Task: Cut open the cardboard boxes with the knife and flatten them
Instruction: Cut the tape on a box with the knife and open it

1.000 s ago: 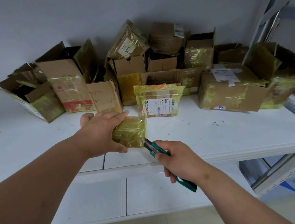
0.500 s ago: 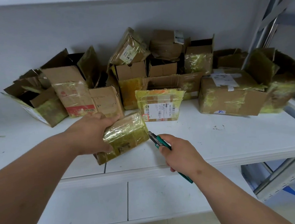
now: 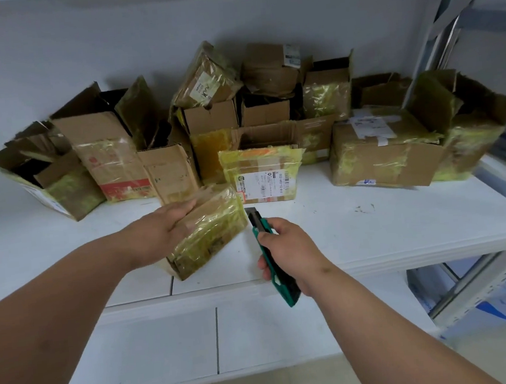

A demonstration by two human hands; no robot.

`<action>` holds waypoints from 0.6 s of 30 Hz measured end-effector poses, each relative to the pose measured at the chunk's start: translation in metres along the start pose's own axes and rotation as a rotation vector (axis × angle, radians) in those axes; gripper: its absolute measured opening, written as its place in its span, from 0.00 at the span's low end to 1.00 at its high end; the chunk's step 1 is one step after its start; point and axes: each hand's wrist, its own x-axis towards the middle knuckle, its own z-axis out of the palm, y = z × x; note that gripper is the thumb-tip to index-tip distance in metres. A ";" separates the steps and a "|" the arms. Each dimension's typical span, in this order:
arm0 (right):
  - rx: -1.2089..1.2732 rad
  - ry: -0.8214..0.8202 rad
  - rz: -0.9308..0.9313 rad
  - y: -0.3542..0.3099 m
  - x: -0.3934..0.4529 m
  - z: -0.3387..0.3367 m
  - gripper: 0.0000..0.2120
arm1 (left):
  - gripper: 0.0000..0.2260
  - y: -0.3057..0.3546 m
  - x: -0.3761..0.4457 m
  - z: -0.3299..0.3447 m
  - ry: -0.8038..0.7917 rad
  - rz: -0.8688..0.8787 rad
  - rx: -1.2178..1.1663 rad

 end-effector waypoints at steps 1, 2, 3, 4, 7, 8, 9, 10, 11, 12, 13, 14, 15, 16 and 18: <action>0.024 0.000 0.011 0.000 0.002 0.003 0.08 | 0.24 -0.002 0.000 -0.001 -0.001 0.000 -0.001; 0.042 0.002 0.019 -0.001 0.003 0.005 0.09 | 0.24 -0.004 0.000 -0.001 -0.002 0.002 -0.008; 0.052 0.004 0.021 -0.001 0.005 0.006 0.09 | 0.24 -0.005 -0.001 -0.001 -0.004 0.004 -0.011; 0.050 0.007 0.018 -0.002 0.006 0.008 0.09 | 0.23 -0.006 -0.001 0.001 -0.006 0.005 -0.010; 0.041 0.015 0.010 -0.002 0.011 0.012 0.09 | 0.23 -0.005 0.000 0.003 0.005 -0.009 -0.022; 0.044 0.021 0.014 -0.003 0.011 0.013 0.09 | 0.23 -0.005 0.000 0.003 0.011 -0.013 -0.040; 0.047 0.024 0.021 -0.003 0.012 0.015 0.09 | 0.22 -0.006 0.000 0.002 0.013 -0.015 -0.060; 0.053 0.027 0.028 -0.004 0.012 0.016 0.09 | 0.22 -0.006 0.000 0.002 0.012 -0.016 -0.074; 0.060 0.028 0.036 -0.005 0.013 0.018 0.10 | 0.22 -0.007 0.001 0.002 0.009 -0.019 -0.084; 0.062 0.026 0.044 -0.006 0.013 0.020 0.09 | 0.22 -0.008 0.001 0.002 0.008 -0.022 -0.092; 0.054 0.021 0.052 -0.007 0.013 0.022 0.09 | 0.21 -0.008 0.002 0.002 0.010 -0.022 -0.101; 0.040 0.010 0.060 -0.009 0.014 0.023 0.09 | 0.21 -0.009 0.002 0.002 0.017 -0.017 -0.104; 0.026 -0.003 0.068 -0.011 0.014 0.024 0.09 | 0.21 -0.009 0.003 0.003 0.024 -0.011 -0.101; 0.019 -0.017 0.079 -0.015 0.014 0.024 0.09 | 0.20 -0.010 0.003 0.004 0.029 -0.007 -0.093; 0.018 -0.032 0.099 -0.022 0.015 0.024 0.09 | 0.20 -0.012 0.005 0.004 0.034 -0.011 -0.082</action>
